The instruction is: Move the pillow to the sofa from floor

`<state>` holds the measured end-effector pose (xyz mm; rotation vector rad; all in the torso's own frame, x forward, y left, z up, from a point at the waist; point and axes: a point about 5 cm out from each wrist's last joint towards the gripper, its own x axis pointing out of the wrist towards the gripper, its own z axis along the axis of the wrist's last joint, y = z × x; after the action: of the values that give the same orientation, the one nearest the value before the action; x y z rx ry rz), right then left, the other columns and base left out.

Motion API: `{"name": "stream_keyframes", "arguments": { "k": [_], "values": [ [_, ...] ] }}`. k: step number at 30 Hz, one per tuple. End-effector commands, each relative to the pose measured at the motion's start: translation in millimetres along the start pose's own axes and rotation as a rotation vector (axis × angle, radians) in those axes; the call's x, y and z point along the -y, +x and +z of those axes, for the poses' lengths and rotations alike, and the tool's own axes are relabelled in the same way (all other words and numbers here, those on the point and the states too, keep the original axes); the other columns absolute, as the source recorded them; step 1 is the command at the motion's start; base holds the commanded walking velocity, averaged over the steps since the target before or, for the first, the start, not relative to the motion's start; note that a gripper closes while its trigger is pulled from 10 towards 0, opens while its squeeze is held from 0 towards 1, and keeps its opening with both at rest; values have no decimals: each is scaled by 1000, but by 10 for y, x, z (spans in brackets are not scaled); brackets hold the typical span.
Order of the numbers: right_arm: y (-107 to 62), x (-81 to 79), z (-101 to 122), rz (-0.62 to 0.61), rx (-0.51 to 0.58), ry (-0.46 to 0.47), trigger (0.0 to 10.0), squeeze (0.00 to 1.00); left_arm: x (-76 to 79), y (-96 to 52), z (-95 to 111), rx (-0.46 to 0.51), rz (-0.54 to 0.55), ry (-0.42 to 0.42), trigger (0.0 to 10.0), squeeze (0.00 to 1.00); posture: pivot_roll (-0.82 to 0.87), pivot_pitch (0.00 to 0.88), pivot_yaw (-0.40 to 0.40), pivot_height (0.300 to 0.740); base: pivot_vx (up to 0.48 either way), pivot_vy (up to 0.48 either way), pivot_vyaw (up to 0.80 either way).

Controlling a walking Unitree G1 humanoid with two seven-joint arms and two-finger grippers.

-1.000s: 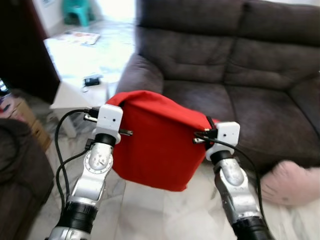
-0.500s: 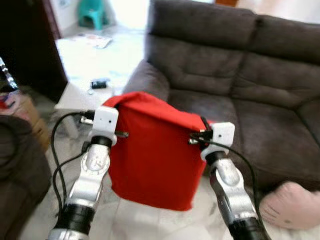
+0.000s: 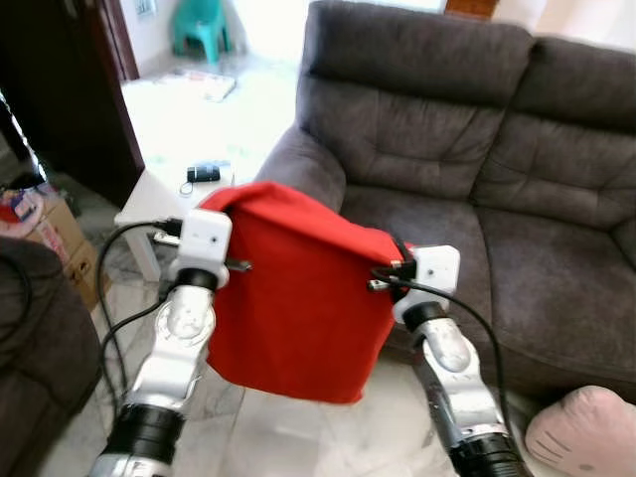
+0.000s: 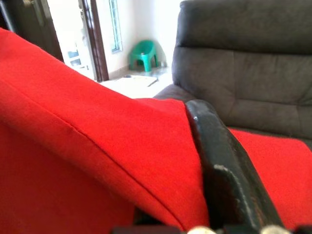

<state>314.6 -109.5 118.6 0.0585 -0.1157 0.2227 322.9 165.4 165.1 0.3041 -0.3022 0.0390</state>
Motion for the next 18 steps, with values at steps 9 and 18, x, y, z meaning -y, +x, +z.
{"name": "stream_keyframes", "arguments": {
  "k": [9,18],
  "values": [
    [-30,213,171,-73,92,-5,10000,0,-75,94,205,91,57,-8,10000,0,59,0,-72,740,280,0,0],
    [-2,209,199,-74,97,-4,10000,0,-83,124,227,95,59,-5,10000,0,67,0,-78,740,280,0,0]
  ]
}}
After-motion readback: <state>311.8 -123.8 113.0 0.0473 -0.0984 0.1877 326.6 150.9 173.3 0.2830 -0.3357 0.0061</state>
